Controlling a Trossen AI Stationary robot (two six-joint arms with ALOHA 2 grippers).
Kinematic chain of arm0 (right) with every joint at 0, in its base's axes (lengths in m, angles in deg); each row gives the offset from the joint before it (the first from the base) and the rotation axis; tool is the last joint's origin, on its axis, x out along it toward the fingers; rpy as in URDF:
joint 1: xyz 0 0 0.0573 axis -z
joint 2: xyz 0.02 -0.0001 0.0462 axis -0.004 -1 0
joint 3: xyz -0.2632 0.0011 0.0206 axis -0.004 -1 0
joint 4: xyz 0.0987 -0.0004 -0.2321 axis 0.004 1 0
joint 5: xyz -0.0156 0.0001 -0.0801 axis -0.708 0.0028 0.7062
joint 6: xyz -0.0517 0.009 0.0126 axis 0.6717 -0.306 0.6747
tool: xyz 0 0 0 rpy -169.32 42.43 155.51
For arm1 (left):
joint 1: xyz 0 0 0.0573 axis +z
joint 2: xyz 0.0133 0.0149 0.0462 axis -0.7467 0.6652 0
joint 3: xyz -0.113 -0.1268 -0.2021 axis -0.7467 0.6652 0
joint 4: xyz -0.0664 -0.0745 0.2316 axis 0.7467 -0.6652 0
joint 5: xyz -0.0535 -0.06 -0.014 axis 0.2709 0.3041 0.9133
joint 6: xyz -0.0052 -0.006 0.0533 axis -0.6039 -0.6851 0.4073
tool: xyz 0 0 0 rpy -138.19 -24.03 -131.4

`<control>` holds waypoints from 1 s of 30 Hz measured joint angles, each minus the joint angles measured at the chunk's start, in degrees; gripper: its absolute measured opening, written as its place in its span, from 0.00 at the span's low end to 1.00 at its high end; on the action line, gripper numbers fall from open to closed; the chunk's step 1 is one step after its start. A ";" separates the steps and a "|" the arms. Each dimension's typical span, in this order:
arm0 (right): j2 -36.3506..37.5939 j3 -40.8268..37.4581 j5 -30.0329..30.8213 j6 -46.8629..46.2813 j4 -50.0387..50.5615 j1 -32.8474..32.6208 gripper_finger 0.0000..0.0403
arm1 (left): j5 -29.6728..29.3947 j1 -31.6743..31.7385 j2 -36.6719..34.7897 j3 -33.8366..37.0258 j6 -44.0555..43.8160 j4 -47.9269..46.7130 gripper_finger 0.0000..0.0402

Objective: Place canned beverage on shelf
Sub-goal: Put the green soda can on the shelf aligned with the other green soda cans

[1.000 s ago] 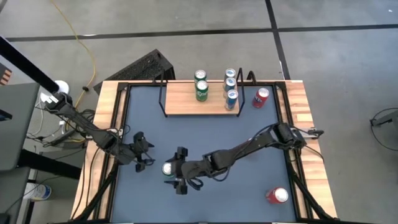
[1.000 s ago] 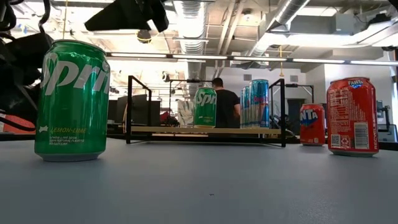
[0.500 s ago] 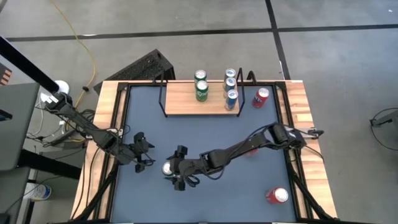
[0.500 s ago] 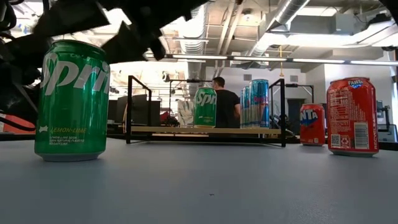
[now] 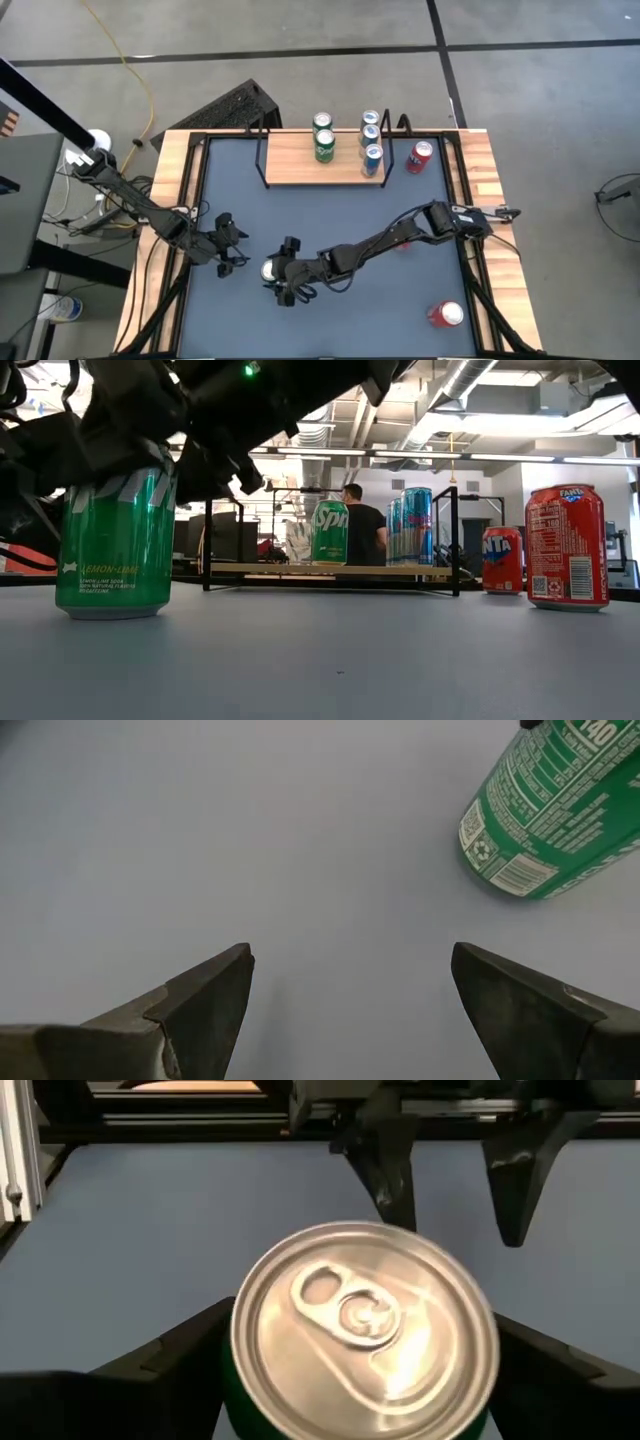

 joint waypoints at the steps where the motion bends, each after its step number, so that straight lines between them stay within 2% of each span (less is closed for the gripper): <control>1: 0.06 -0.04 0.02 0.00 0.25 -0.10 0.86 | 0.00 0.00 -0.02 0.00 0.03 0.02 0.82; 8: 0.28 2.29 -0.06 0.44 4.15 -0.10 0.65 | -0.02 0.00 -0.01 0.00 -0.14 0.01 0.82; 14: 4.63 6.09 -0.38 3.52 18.56 -0.01 0.65 | 0.03 0.02 0.00 0.00 -0.27 -0.04 0.82; 23: 15.24 6.18 1.44 11.33 31.05 3.71 0.65 | 0.07 0.00 0.00 0.00 -1.87 0.06 0.82; 26: 18.37 3.27 1.64 11.48 33.15 6.65 0.65 | 0.10 0.02 0.00 0.00 -2.34 0.06 0.82; 30: 22.92 -5.43 1.52 11.29 31.85 11.63 0.65 | 0.58 0.00 -0.02 0.00 -2.69 0.03 0.82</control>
